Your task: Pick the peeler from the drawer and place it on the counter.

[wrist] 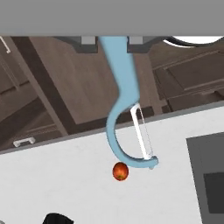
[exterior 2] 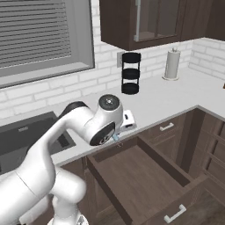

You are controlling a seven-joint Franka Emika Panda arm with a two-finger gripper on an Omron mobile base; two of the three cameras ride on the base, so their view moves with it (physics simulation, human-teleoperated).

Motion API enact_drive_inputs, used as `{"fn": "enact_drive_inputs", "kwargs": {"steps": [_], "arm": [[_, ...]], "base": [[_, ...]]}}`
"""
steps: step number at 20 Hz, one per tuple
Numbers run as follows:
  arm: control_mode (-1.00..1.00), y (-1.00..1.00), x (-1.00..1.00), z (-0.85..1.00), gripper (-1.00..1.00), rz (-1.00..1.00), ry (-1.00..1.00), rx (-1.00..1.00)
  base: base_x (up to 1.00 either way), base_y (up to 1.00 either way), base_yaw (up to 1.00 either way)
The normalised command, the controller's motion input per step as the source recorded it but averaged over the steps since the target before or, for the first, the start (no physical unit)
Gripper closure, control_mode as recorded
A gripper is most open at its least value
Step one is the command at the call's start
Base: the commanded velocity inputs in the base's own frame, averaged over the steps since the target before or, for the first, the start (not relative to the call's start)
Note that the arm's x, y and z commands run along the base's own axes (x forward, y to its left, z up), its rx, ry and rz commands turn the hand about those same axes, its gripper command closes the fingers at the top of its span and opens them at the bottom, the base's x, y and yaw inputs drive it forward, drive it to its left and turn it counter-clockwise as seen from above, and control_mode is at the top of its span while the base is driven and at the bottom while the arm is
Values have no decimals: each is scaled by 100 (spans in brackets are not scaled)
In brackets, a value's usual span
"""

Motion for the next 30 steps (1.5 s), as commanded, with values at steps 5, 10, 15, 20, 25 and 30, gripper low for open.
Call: {"fn": "enact_drive_inputs", "kwargs": {"steps": [5, 10, 15, 20, 25, 30], "arm": [[-100, 100, 25, -7, 100, 4, -7, 4], [-100, 100, 73, -40, 100, -2, 0, -3], [-100, 83, 98, -28, 100, -11, 3, -19], [-100, 57, 88, -56, 100, -5, 11, -9], [-100, 7, 71, -33, 100, 0, 17, 0], [-100, 0, 49, -23, -100, 0, 19, 0]], "base": [[0, 0, 0], [0, 0, 0], [0, 0, 0], [0, 0, 0], [0, 0, 0], [0, 0, 0]]}}
